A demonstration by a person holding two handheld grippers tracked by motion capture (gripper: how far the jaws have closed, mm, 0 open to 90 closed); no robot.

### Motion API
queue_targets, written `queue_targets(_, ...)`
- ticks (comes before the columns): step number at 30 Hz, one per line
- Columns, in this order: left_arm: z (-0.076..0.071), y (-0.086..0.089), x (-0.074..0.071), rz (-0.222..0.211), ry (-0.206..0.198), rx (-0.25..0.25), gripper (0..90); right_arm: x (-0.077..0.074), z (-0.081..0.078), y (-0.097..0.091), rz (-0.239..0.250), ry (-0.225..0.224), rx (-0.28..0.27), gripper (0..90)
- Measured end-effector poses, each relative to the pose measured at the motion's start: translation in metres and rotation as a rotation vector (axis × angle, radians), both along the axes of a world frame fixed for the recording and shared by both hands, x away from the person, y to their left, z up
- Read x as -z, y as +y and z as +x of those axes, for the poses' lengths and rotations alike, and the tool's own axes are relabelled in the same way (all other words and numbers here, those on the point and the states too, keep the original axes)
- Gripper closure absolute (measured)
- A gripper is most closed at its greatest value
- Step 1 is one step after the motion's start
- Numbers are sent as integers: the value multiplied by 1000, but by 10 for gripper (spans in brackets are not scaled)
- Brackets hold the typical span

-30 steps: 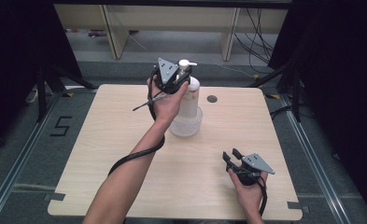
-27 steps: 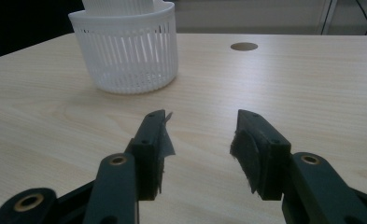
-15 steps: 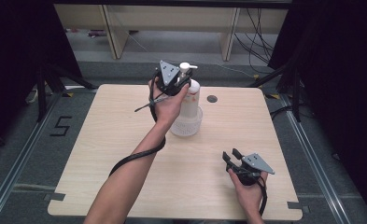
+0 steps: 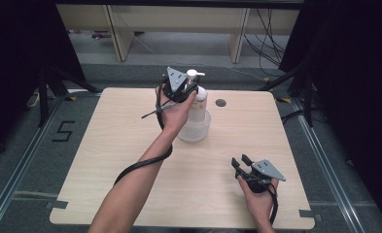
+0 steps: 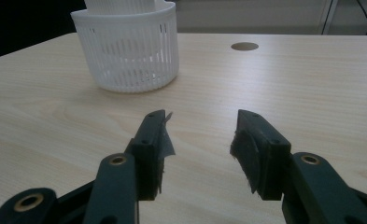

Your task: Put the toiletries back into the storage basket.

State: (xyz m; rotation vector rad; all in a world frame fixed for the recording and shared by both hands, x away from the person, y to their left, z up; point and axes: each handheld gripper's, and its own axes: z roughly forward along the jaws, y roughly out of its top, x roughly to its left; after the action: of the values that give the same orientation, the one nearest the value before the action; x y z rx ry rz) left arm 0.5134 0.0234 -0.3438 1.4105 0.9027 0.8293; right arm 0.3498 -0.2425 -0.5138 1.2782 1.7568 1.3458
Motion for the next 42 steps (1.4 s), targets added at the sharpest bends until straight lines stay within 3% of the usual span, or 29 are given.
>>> queue_targets(8, -1, -2, 4, 19, -7, -11, 591, 0, 0, 0, 2, -1, 0, 541)
queue_targets(9, -1, -2, 5, 20, -3, -12, 591, 1, 0, 2, 26, -4, 8, 541)
queue_targets(11, -2, -3, 7, 8, 11, -10, 591, 2, 2, 0, -2, -29, 1, 541)
queue_targets(13, -1, -3, 9, 23, 4, -13, 590, 1, 1, 1, 3, -22, 1, 541)
queue_targets(14, -2, -3, 10, 27, 6, -13, 590, 1, -1, 3, 28, 6, 10, 541)
queue_targets(20, -2, -4, 14, 22, 24, -15, 591, 1, -1, 3, 30, 11, 12, 540)
queue_targets(21, -2, -4, 15, 22, 24, -15, 590, 1, 1, 1, -1, -17, 3, 541)
queue_targets(23, -2, -4, 17, 21, 28, -16, 590, 1, 1, 1, 1, -17, 3, 540)
queue_targets(24, -2, -3, 18, 29, 31, -17, 590, 1, -1, 3, 27, 7, 9, 541)
queue_targets(32, -2, -4, 25, 41, 38, -21, 590, 1, 0, 3, 33, 2, -2, 541)
queue_targets(33, -2, -4, 26, 33, 48, -17, 590, 1, -1, 3, 26, 7, 5, 540)
queue_targets(34, -2, -4, 26, 34, 47, -18, 590, 1, 1, 1, 2, -17, 3, 540)
queue_targets(42, -2, -4, 29, 34, 50, -19, 589, 1, 1, 2, 22, -5, -9, 540)
